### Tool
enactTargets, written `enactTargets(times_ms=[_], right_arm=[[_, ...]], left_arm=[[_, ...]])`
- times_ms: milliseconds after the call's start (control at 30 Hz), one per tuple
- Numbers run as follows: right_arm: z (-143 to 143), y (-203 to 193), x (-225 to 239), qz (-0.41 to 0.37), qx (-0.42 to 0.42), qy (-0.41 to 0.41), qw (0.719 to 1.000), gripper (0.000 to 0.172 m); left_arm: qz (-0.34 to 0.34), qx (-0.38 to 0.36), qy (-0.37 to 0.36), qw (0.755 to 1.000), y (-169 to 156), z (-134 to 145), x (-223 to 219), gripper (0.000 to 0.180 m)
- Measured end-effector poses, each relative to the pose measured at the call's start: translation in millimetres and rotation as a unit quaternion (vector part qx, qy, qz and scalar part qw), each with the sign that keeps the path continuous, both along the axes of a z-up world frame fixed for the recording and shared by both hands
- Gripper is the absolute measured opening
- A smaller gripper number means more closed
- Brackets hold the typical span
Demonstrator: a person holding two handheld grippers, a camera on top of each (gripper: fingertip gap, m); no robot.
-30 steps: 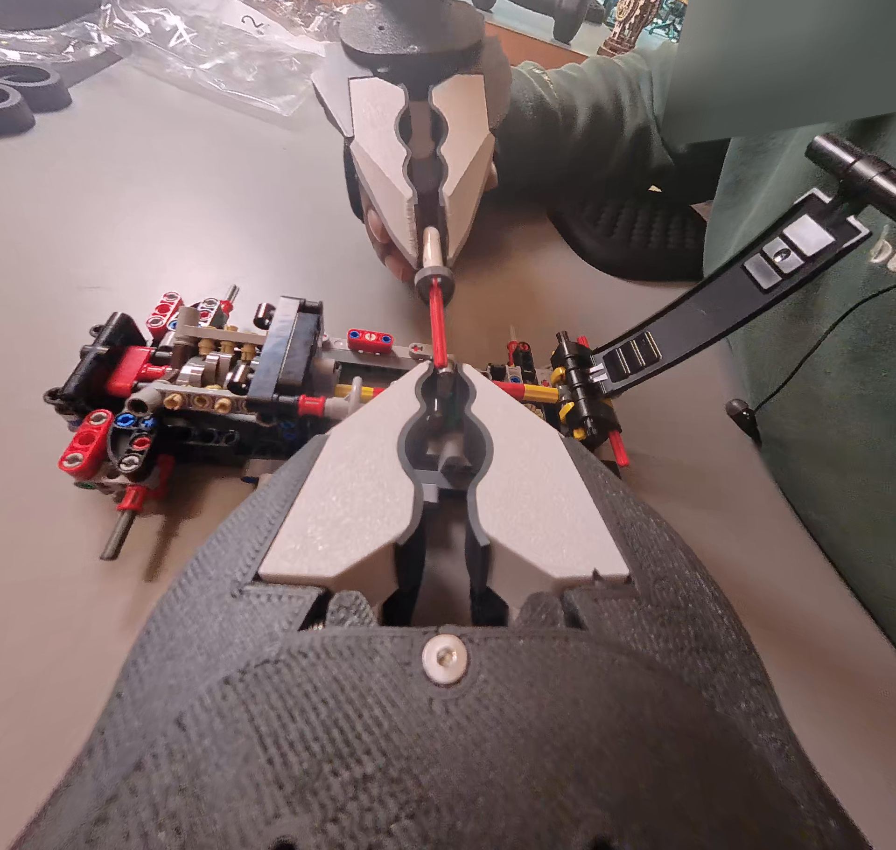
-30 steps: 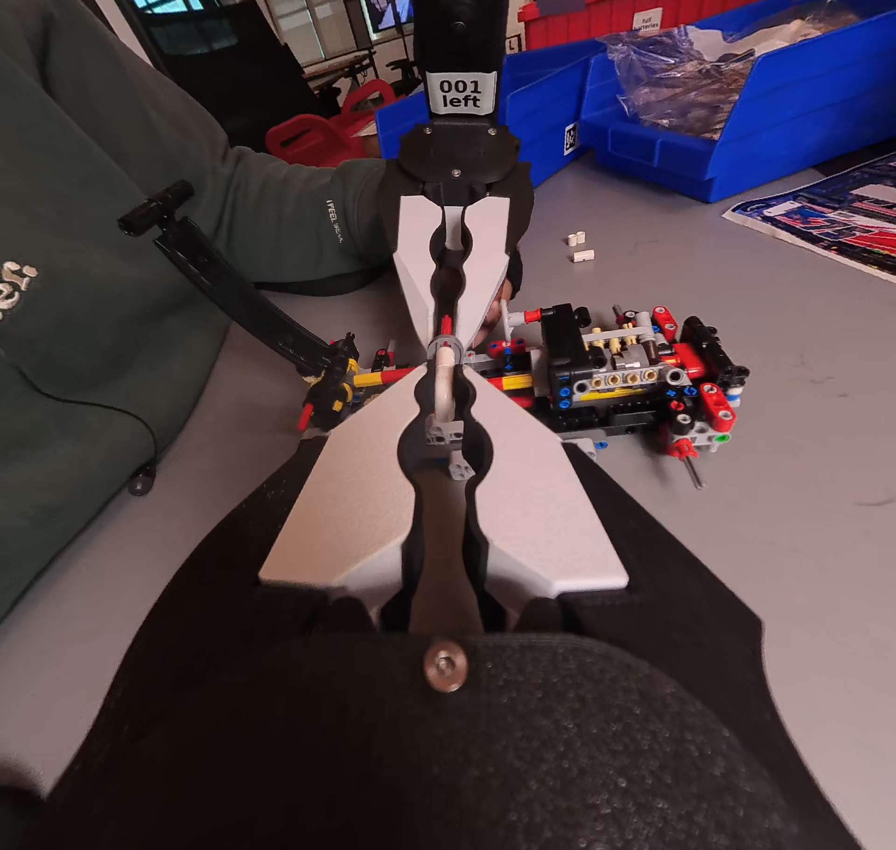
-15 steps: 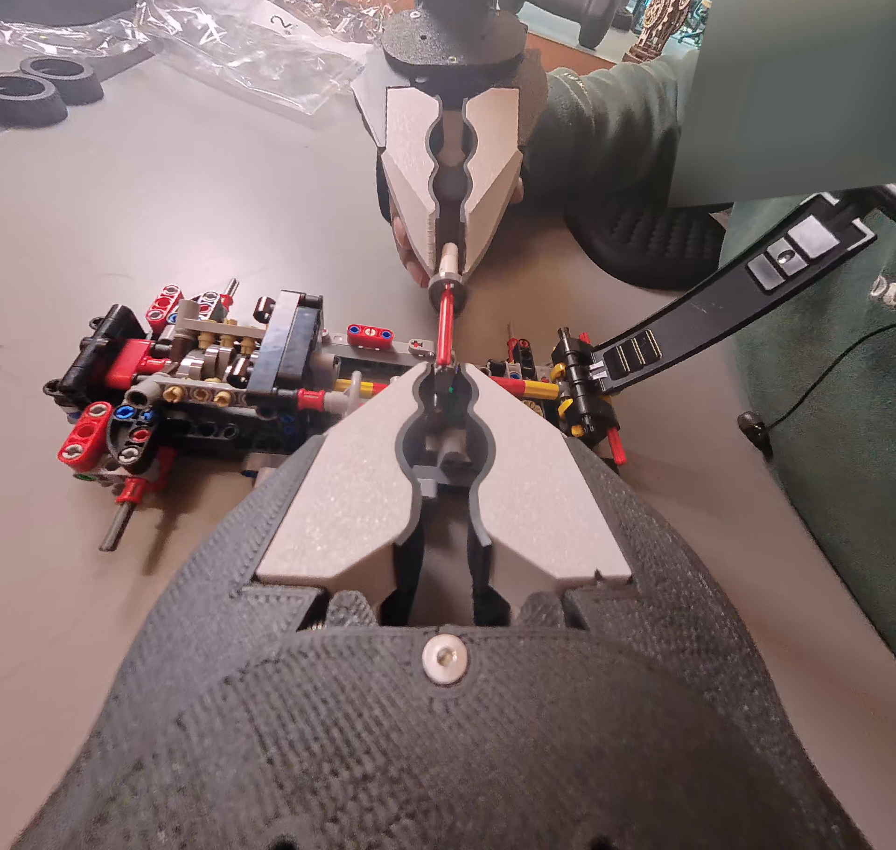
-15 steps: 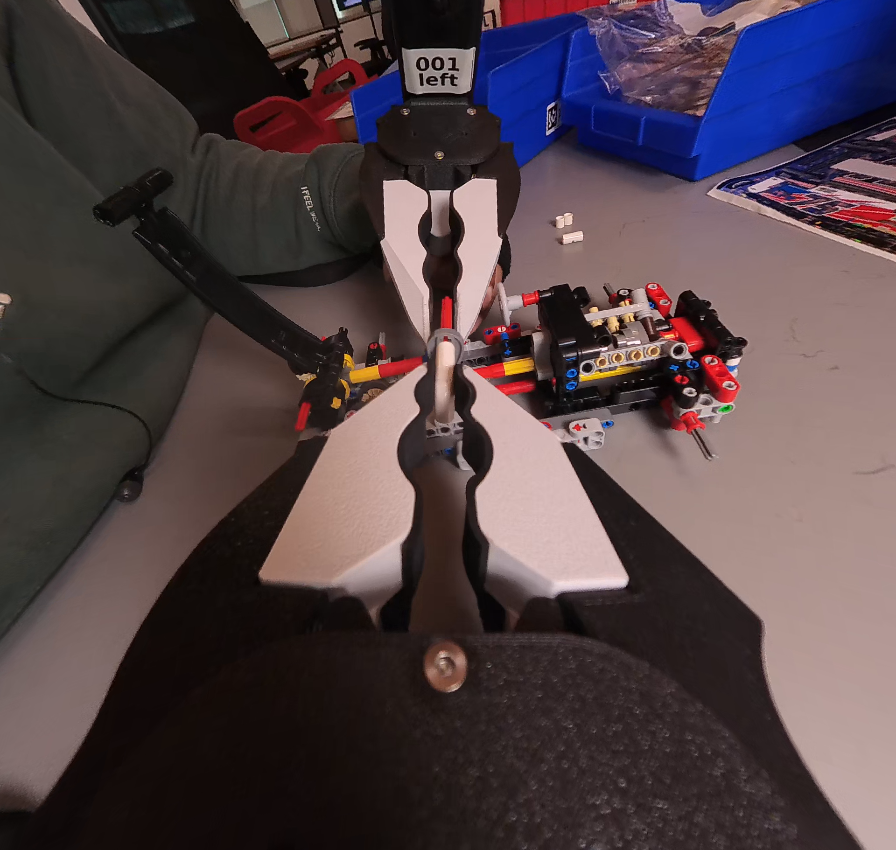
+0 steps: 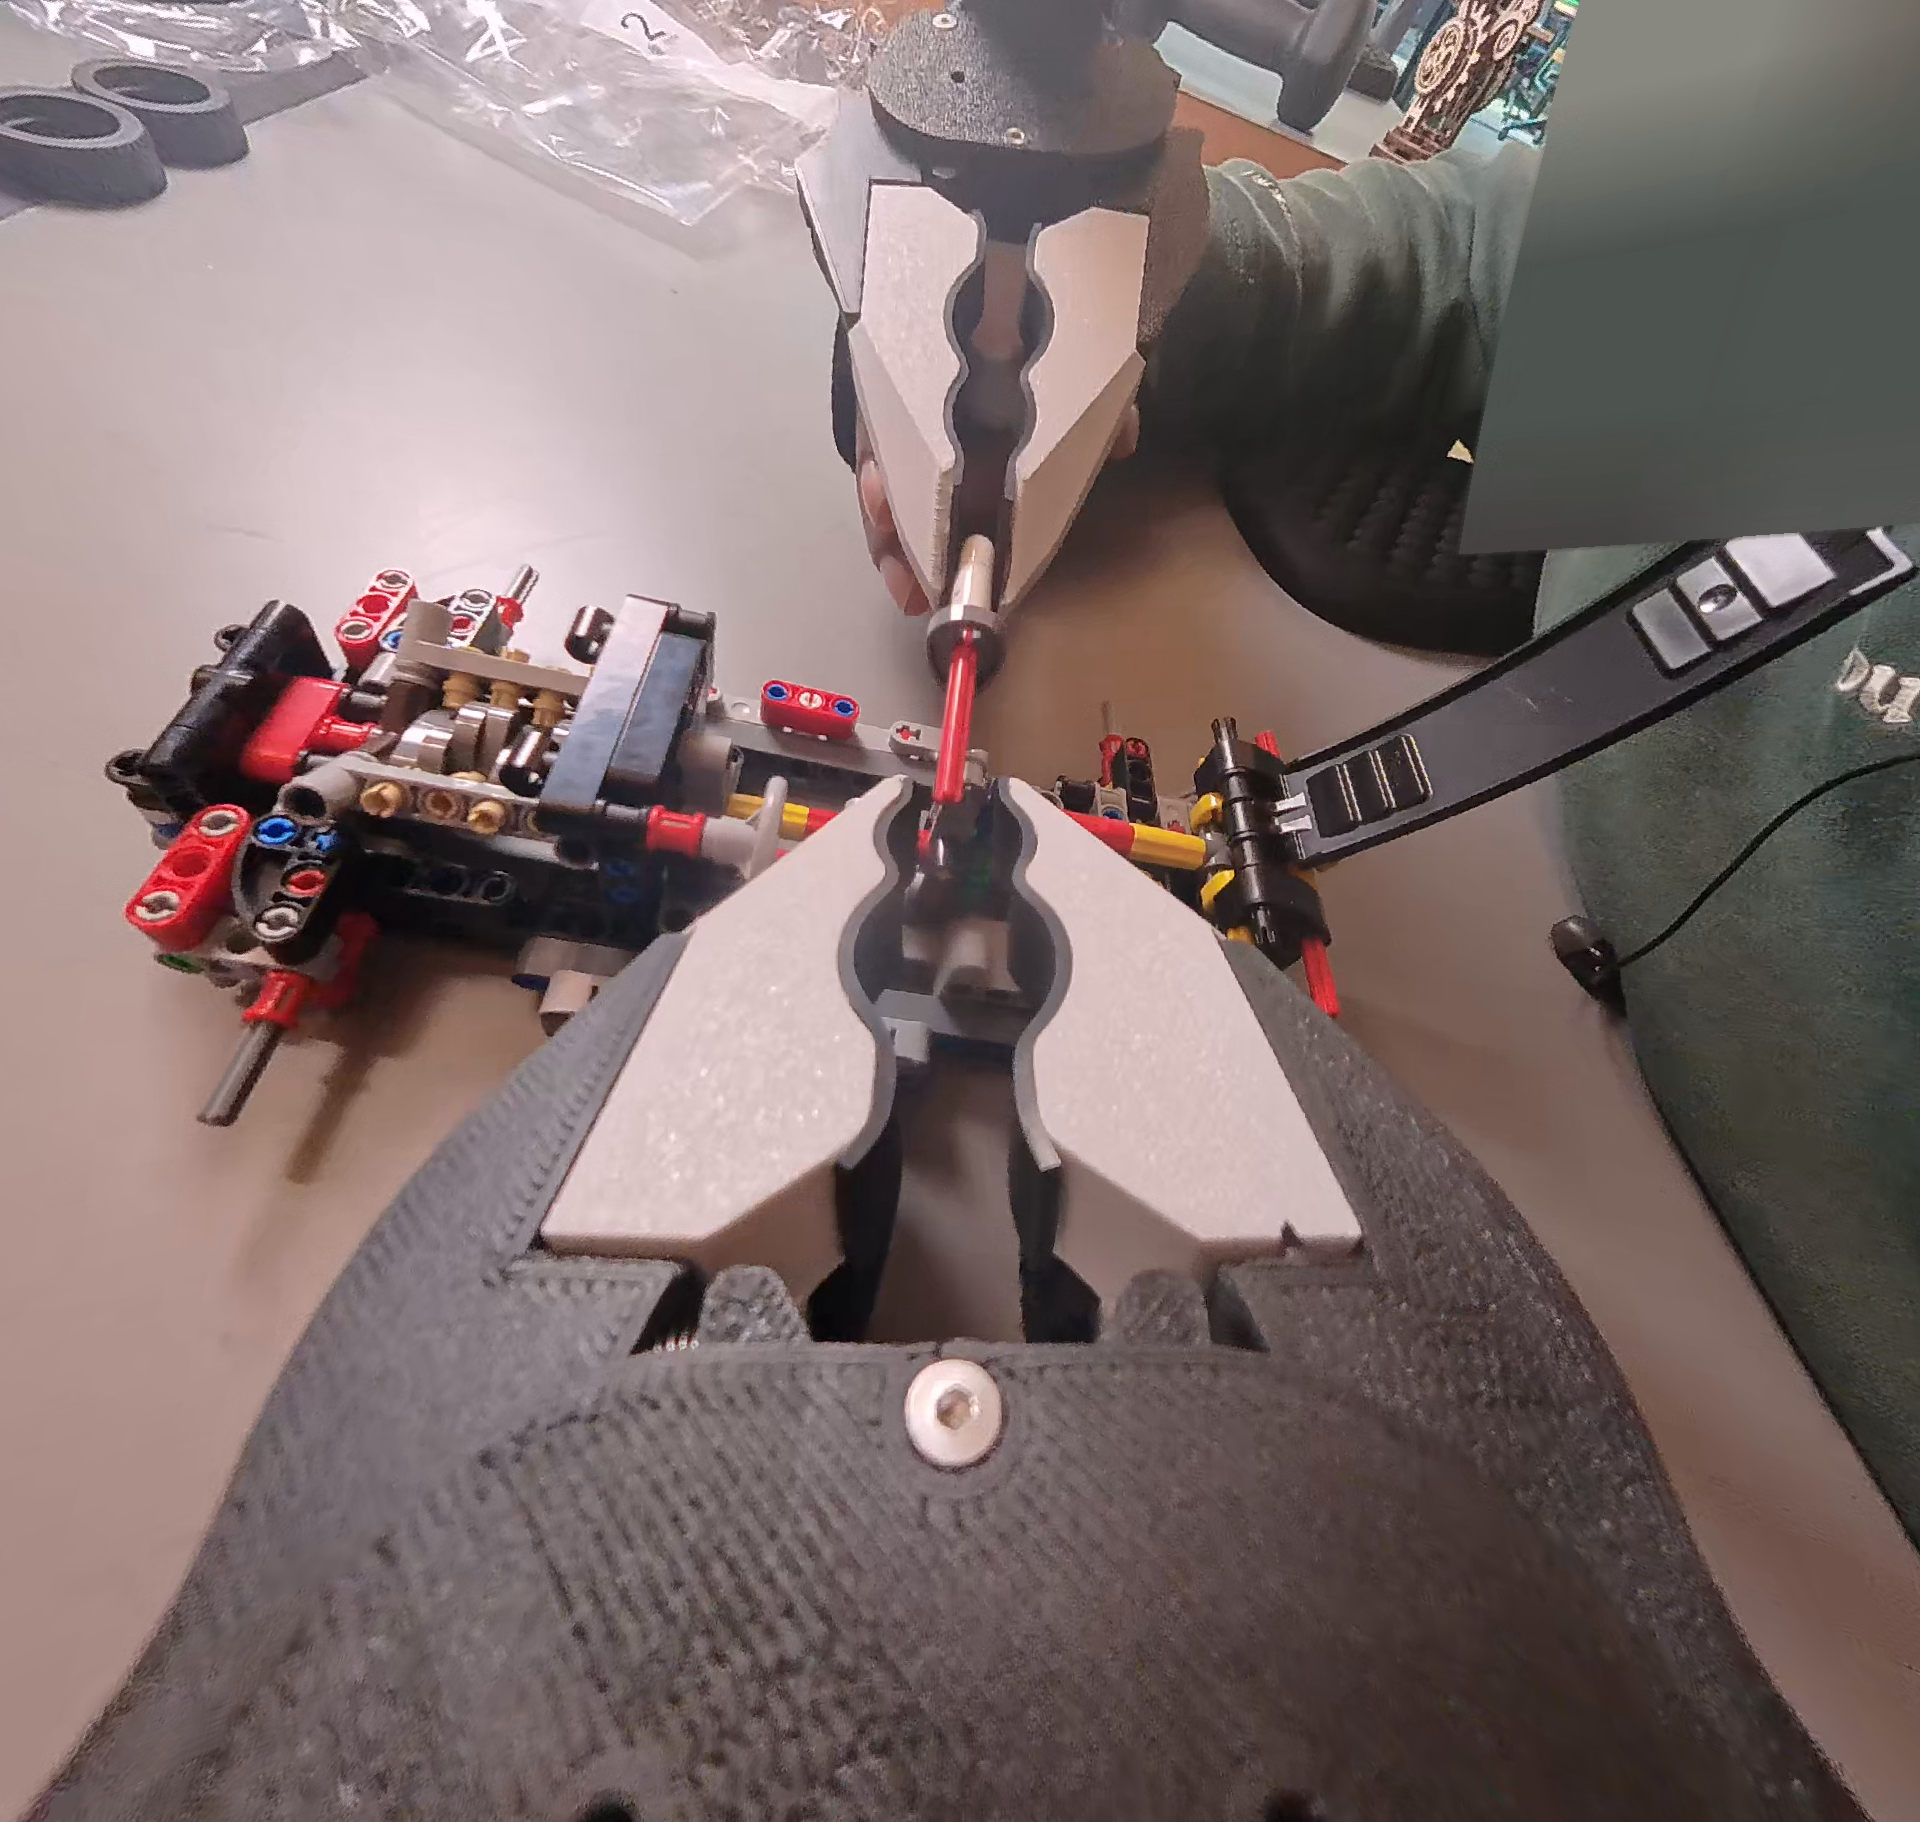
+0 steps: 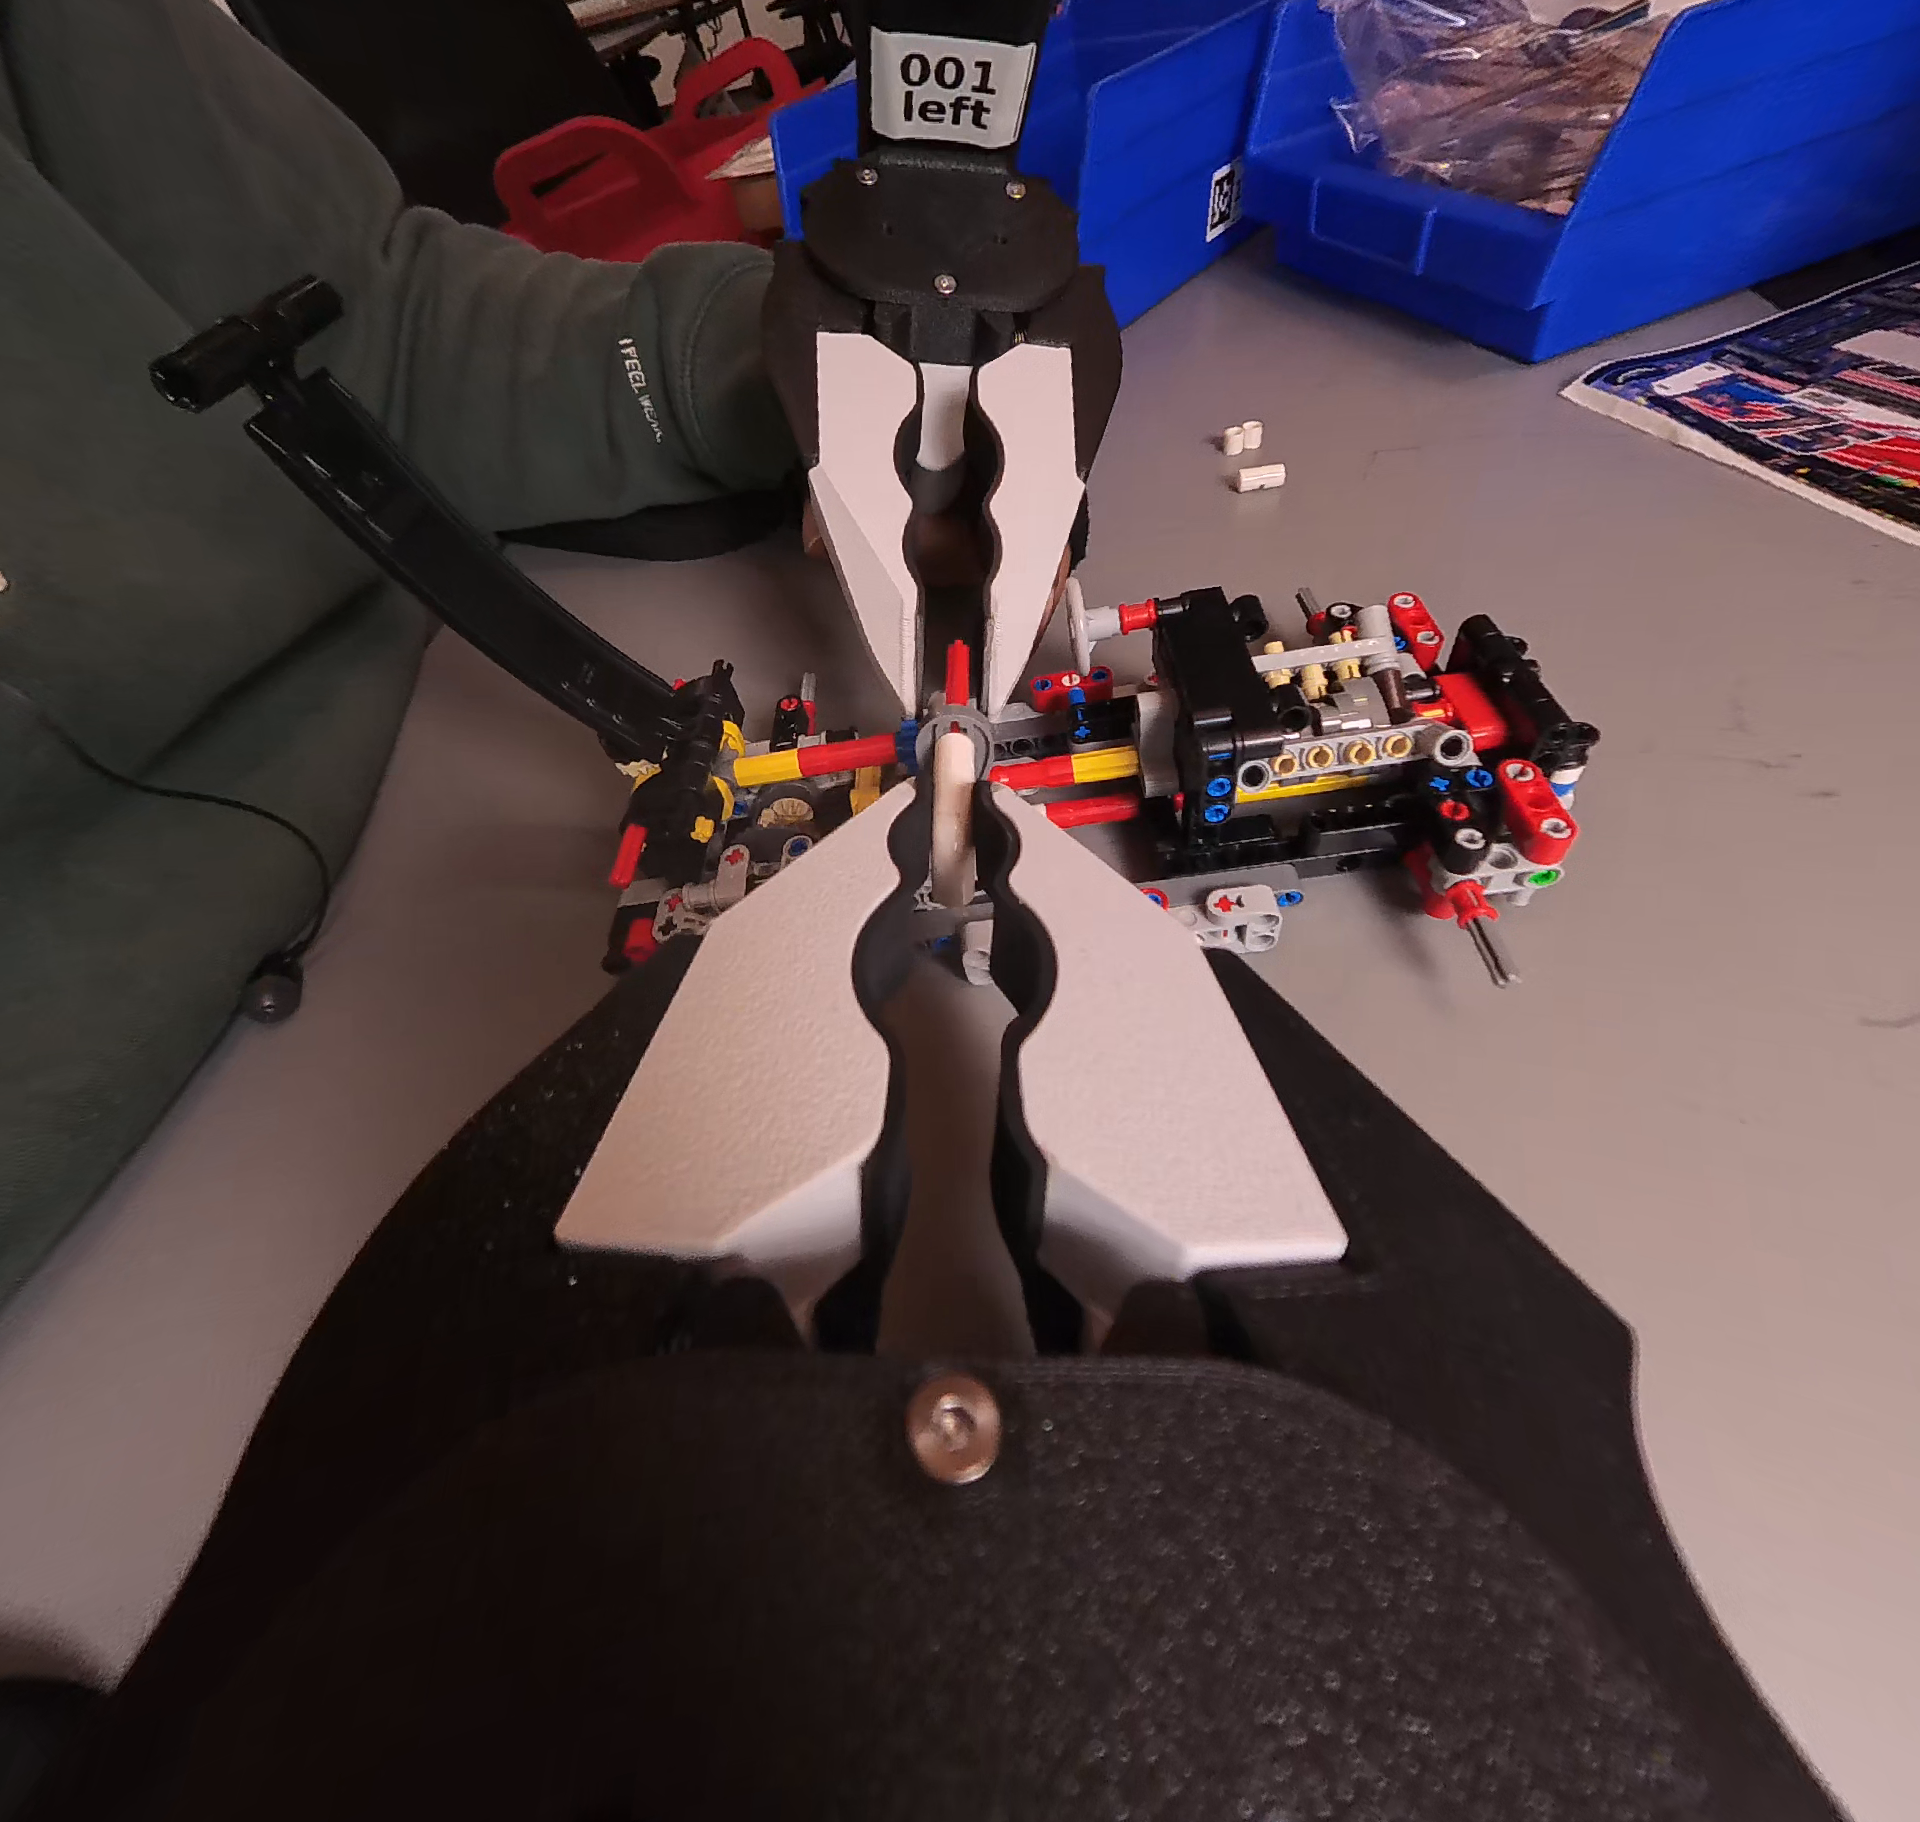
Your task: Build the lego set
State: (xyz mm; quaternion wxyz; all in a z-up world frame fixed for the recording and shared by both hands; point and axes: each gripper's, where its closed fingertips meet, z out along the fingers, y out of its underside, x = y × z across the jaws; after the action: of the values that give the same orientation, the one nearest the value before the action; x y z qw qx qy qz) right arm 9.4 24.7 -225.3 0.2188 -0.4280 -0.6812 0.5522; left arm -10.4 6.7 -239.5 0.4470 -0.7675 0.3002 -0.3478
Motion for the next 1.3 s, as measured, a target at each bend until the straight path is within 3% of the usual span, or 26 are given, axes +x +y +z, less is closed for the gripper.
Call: enactTargets(times_ms=[1300], right_arm=[[-4.9, -8.9, -0.5, 0.01, -0.002, -0.02, 1.0, 0.005]], left_arm=[[-0.003, -0.002, -0.001, 1.0, -2.0, 0.2, 2.7, 0.005]])
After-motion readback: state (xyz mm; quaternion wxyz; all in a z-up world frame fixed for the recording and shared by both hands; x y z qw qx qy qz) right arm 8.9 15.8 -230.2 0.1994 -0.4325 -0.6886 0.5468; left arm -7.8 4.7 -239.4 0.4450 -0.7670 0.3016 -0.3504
